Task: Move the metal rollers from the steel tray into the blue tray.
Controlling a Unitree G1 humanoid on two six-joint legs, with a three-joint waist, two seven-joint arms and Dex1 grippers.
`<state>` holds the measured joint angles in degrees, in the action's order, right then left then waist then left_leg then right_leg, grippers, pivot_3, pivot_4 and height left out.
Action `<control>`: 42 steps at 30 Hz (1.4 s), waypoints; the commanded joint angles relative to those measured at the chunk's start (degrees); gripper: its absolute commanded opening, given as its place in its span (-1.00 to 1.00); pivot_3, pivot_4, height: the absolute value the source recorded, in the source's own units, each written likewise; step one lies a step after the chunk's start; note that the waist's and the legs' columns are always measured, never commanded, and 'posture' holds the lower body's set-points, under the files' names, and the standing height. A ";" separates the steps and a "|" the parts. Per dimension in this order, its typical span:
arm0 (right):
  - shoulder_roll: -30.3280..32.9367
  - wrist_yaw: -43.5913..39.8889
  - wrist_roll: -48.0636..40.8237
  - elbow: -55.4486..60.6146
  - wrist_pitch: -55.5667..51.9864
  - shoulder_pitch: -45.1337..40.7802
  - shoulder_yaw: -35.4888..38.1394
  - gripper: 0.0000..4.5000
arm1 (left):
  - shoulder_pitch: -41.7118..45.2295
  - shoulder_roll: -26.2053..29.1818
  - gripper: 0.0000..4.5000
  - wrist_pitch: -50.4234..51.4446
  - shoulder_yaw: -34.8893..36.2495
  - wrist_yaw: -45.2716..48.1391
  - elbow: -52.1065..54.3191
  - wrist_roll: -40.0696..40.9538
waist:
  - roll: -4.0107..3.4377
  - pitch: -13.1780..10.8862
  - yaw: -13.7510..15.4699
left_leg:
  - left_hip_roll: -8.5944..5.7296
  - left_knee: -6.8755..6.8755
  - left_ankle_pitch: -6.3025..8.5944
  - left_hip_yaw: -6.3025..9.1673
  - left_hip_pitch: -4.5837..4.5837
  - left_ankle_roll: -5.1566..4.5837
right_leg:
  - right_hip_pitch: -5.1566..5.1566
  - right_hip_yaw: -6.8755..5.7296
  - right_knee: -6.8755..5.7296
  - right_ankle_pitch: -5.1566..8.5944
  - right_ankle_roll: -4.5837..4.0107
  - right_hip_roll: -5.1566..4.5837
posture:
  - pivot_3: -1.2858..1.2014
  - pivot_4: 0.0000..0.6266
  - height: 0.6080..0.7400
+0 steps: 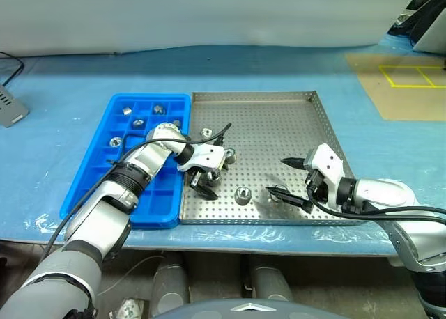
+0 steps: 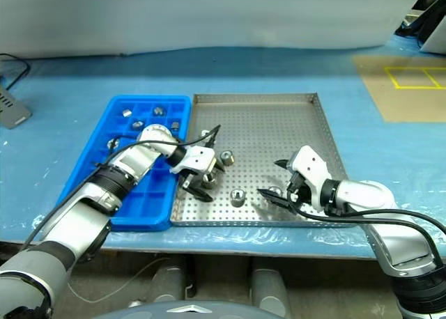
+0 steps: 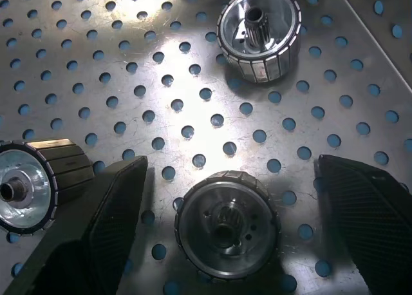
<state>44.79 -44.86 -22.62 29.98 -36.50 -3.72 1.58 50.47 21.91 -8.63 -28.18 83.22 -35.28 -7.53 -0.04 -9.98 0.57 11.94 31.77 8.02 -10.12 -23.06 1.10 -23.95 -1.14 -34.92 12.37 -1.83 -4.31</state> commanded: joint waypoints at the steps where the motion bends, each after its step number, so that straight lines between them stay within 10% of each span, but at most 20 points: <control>1: -0.32 0.56 0.75 0.21 2.09 -0.06 0.85 1.00 | 1.73 0.12 1.00 -0.93 -1.02 -1.11 -1.11 -2.58 | 0.00 0.00 0.01 | 0.00 0.01 0.00 0.00 0.00 -0.01 | 0.01 0.00 0.00 0.00 0.00 0.00 | -0.32 -0.52 1.00; 7: -0.80 0.99 1.88 -1.11 3.85 0.39 0.68 1.00 | 1.22 -0.54 0.47 -2.13 -0.78 -1.97 -1.44 -2.95 | -0.02 0.01 0.04 | 0.00 0.09 0.05 0.00 0.00 -0.07 | 0.05 0.00 0.01 0.00 0.00 0.00 | -0.31 -0.52 1.00; 23: -1.93 1.67 1.54 -0.30 1.60 -3.64 -1.16 1.00 | -0.98 0.69 -0.15 -1.24 0.27 -0.96 1.02 -1.46 | -0.05 0.03 -0.05 | 0.00 0.41 0.23 0.00 0.13 -0.35 | 0.40 -0.01 0.06 0.00 0.00 -0.07 | -0.29 -0.52 1.00; 42: -1.77 -0.17 -2.56 -1.20 -2.97 -12.92 -0.33 1.00 | -4.34 5.38 -0.15 15.55 11.40 -5.05 21.76 10.10 | -0.07 0.02 0.03 | 0.02 0.38 0.23 0.00 0.12 -0.33 | 0.37 -0.02 0.04 0.00 0.00 -0.07 | -0.23 -0.52 1.00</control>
<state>42.71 -44.39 -23.81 27.87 -39.46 -15.15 -0.14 46.02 25.62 6.05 -19.99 78.75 -17.32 0.65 -0.12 -9.95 0.60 11.97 32.14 8.25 -10.12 -22.93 0.77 -23.59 -1.16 -34.88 12.37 -1.84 -4.37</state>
